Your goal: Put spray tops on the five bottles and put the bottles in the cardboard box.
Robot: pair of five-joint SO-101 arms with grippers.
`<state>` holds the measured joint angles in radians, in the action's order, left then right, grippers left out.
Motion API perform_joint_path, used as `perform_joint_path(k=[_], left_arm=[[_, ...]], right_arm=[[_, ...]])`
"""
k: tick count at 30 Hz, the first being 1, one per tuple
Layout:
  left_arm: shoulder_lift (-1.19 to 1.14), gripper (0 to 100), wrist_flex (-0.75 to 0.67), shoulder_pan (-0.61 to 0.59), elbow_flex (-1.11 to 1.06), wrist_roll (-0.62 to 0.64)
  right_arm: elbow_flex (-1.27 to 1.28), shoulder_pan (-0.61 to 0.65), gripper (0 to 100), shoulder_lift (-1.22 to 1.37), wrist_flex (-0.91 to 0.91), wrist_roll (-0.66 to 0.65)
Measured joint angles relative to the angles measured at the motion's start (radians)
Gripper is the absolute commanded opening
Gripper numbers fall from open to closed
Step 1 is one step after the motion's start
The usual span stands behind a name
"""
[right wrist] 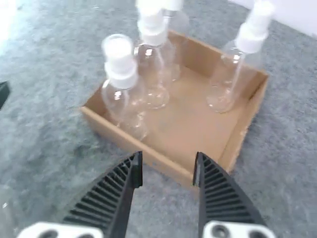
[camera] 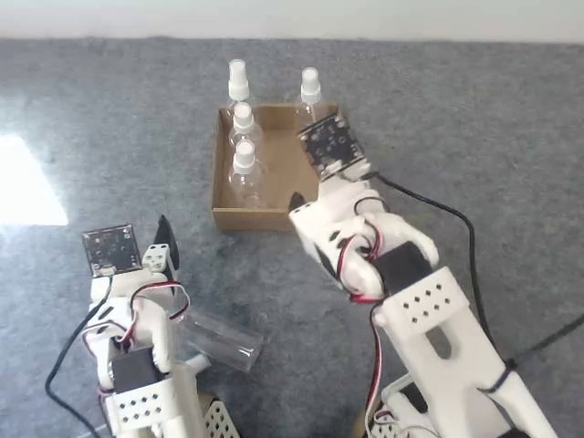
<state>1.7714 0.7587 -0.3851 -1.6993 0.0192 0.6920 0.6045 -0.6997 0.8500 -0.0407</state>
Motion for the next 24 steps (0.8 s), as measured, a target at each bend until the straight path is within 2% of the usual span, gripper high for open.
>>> perform_joint_path(k=[7,14,24], left_arm=[[0.0,19,0.0,-0.011,0.0,0.0],[0.0,19,-0.071,-0.146,0.0,0.0],[0.0,19,-0.098,-0.278,0.002,0.123]], right_arm=[[0.0,0.112,14.9,-0.083,0.078,0.0],[0.025,0.178,14.9,-0.094,0.097,0.0],[0.069,0.33,14.9,-0.1,0.097,-0.003]])
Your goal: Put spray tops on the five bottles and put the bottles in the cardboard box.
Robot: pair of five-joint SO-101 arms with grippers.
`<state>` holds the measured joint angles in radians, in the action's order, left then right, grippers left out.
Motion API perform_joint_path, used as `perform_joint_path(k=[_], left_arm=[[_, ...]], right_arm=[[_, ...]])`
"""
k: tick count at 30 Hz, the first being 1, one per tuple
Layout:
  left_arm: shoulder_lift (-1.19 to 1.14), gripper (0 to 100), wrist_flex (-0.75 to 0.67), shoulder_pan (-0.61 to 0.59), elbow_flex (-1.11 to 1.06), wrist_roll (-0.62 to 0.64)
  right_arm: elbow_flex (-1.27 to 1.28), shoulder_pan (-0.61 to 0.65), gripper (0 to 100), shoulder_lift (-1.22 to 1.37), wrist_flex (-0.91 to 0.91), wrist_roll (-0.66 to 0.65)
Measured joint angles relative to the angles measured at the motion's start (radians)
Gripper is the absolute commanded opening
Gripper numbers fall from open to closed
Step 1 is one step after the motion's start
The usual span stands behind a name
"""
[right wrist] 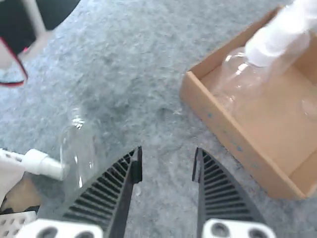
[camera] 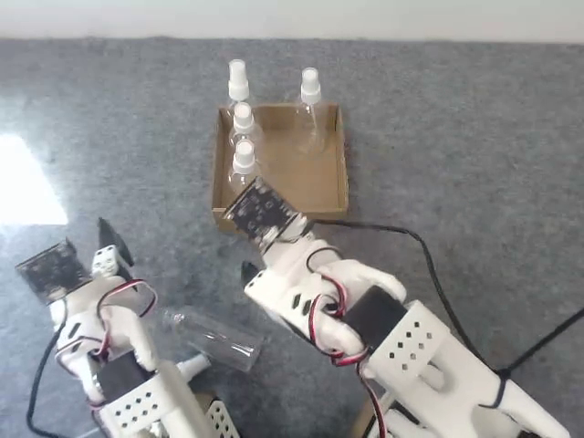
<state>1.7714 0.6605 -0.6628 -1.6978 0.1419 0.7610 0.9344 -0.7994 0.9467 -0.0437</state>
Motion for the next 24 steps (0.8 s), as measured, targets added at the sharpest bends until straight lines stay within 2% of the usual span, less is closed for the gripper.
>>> perform_joint_path(k=[7,15,24], left_arm=[[0.0,19,-0.051,-0.101,0.0,0.094],[0.0,19,-0.051,-0.109,0.0,0.109],[0.0,19,-0.051,-0.115,0.003,0.109]], right_arm=[[0.037,0.087,14.9,0.0,-0.008,-0.037],[0.115,0.172,14.9,0.0,-0.094,-0.037],[0.12,0.176,14.9,0.0,-0.098,-0.037]])
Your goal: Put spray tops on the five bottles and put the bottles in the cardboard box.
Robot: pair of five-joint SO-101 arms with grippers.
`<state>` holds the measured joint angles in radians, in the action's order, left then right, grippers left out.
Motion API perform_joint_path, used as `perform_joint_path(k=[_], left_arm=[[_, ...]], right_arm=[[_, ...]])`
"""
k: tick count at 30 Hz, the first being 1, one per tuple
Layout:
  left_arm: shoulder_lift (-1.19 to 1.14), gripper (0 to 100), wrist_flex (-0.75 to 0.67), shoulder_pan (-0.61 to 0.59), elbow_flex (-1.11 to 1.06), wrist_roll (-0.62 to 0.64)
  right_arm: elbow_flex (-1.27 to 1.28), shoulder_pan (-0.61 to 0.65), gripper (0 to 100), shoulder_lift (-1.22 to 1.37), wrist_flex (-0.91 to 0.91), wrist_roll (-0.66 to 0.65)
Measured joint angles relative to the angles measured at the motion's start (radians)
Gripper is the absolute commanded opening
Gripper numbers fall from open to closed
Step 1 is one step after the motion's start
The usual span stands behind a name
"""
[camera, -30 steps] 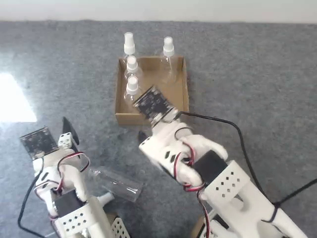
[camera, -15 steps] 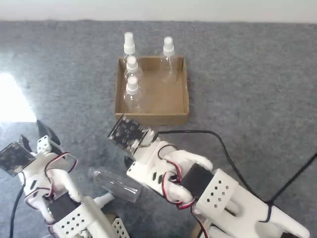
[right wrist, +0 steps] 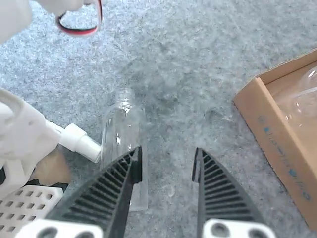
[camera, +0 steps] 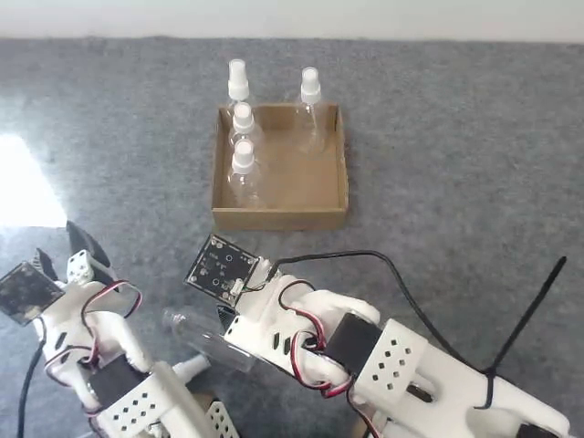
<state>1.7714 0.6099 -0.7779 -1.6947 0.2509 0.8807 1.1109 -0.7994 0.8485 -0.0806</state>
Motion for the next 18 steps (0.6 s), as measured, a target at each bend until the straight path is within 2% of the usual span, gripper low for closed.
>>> perform_joint_path(k=[6,9,13,18], left_arm=[[0.0,19,0.0,-0.135,0.017,0.0],[0.0,19,0.0,-0.18,0.017,0.0],[0.0,19,0.0,-0.196,-0.005,0.0],[0.0,19,0.0,-0.198,-0.006,0.0]], right_arm=[[0.0,0.0,15.1,0.0,0.0,0.0],[0.0,0.0,20.5,0.0,0.0,0.0],[0.0,0.0,31.1,0.0,0.0,0.0],[0.038,0.046,33.5,0.0,-0.003,0.0]])
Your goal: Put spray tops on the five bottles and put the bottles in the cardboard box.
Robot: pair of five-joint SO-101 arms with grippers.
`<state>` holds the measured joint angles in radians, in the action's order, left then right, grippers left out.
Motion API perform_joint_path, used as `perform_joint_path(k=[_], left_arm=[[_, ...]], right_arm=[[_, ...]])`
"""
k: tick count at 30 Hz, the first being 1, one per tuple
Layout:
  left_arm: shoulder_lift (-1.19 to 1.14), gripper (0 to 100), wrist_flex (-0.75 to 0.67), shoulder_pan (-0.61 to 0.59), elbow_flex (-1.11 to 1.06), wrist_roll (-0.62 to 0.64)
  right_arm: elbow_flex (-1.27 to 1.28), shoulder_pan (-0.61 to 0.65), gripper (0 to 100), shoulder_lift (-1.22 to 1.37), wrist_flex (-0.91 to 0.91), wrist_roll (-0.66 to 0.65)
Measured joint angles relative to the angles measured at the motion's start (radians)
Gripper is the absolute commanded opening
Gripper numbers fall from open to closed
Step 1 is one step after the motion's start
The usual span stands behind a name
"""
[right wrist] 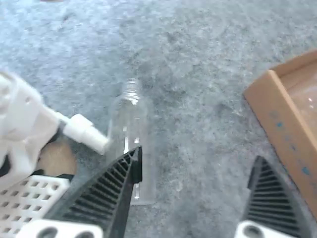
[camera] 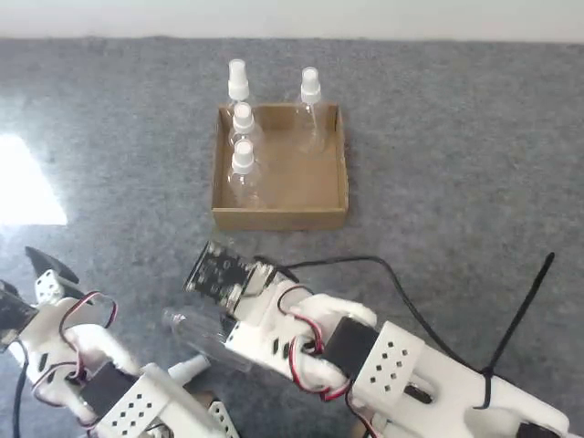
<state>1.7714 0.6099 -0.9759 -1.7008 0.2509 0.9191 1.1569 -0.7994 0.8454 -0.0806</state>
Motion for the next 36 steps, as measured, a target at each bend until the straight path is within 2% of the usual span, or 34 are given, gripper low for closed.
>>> perform_joint_path(k=[5,18,24,36], left_arm=[[0.0,19,0.0,0.0,0.0,0.0],[0.0,19,0.0,0.0,0.0,0.0],[0.0,19,0.0,0.0,0.0,0.0],[0.0,19,0.005,0.0,0.0,0.0]], right_arm=[[0.041,0.103,33.6,0.0,-0.025,0.0],[0.158,0.152,33.6,0.002,-0.192,0.0],[0.161,0.153,33.6,0.14,-0.273,0.0],[0.097,0.11,33.3,0.348,-0.29,0.0]])
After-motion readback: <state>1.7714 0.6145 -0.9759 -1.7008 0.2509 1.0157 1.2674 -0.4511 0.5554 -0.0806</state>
